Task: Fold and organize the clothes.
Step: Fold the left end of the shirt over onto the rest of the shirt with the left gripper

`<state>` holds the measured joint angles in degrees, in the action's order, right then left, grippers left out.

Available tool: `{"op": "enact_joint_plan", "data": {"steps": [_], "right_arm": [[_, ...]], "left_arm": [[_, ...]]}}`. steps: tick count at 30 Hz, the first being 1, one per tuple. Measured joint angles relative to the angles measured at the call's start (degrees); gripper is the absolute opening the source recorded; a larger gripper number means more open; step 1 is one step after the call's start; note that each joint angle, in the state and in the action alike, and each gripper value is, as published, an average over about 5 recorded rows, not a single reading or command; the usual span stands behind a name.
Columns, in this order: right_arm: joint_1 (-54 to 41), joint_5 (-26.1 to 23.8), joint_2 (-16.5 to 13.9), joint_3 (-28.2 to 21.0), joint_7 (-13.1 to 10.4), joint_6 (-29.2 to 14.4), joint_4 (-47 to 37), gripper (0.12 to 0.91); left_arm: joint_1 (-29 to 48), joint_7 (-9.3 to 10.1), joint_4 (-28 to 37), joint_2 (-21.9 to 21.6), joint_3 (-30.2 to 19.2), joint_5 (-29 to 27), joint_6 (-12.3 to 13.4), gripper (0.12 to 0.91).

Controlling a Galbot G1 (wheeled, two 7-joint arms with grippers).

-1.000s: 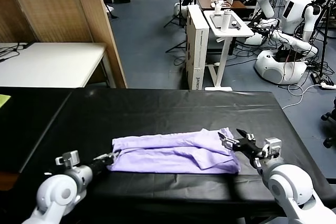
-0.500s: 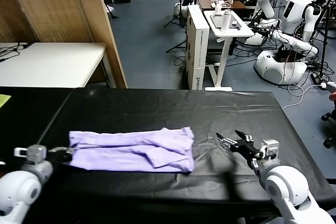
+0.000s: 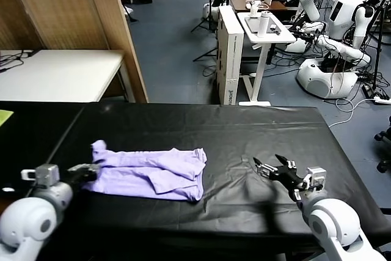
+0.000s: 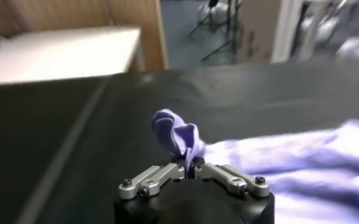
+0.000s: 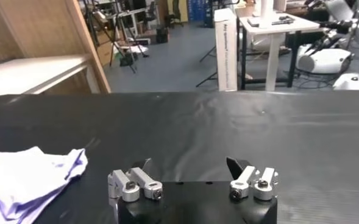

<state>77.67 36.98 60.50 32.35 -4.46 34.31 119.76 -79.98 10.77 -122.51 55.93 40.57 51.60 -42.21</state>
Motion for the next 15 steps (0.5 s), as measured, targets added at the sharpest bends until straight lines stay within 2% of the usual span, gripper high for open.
{"op": "enact_joint_plan", "data": {"steps": [5,10,15], "right_arm": [[0.8,-0.9,0.6,0.5,0.2,-0.1,-0.1,0.907],[1.1,-1.7,0.8,0.6,0.3,-0.2,-0.5,0.907],[1.2,-1.9,0.9,0.5,0.4,-0.3,-0.6,0.907]], "left_arm": [[2.6,2.30,-0.3,2.7,-4.0,5.3,0.0,0.187],[4.7,2.95,-0.8,4.7,-7.6,7.2,0.0,0.187],[6.3,4.42,-1.0,6.7,-10.6,8.9,0.0,0.187]]}}
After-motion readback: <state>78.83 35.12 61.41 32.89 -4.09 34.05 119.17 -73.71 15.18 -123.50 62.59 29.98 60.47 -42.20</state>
